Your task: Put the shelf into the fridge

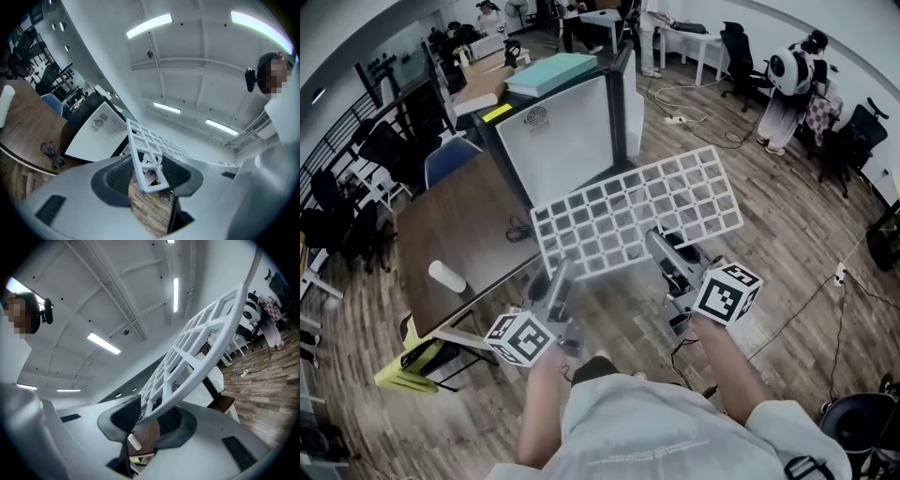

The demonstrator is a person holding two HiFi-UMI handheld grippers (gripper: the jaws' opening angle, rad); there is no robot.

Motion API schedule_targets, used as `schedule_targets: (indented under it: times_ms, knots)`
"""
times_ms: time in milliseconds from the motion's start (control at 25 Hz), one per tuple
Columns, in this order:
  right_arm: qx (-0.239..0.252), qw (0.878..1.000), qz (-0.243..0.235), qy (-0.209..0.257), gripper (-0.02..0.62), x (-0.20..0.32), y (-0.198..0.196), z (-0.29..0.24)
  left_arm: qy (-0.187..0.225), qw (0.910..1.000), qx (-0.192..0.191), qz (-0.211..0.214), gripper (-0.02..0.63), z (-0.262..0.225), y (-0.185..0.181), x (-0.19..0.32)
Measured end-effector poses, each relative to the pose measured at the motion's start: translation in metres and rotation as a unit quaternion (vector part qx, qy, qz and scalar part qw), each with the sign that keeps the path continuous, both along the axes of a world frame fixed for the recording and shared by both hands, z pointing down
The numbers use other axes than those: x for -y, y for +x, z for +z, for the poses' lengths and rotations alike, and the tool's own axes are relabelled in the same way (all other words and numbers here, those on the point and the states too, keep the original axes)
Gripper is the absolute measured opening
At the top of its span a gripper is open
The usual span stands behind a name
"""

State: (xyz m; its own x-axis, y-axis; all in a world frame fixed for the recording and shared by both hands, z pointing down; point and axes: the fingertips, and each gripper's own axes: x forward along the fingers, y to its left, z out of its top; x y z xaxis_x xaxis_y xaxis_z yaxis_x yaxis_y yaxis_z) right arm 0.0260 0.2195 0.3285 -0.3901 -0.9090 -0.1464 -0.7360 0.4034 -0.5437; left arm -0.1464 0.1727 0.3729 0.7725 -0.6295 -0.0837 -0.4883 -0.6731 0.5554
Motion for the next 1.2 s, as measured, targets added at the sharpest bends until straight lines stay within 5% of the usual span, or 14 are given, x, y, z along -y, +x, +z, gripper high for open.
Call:
schedule_targets:
  times_ms: [480,1200]
  knots:
    - [0.005,1.000,0.000,-0.023,0.103,0.068,0.039,0.018,-0.015,0.9999,-0.004,-0.008,0.184,0.019,0.038,0.065]
    - [-0.001,0.998,-0.030,-0.047,0.098,0.268,0.068,0.017,-0.038,0.9986,-0.021,-0.031,0.184,0.025,0.067,0.257]
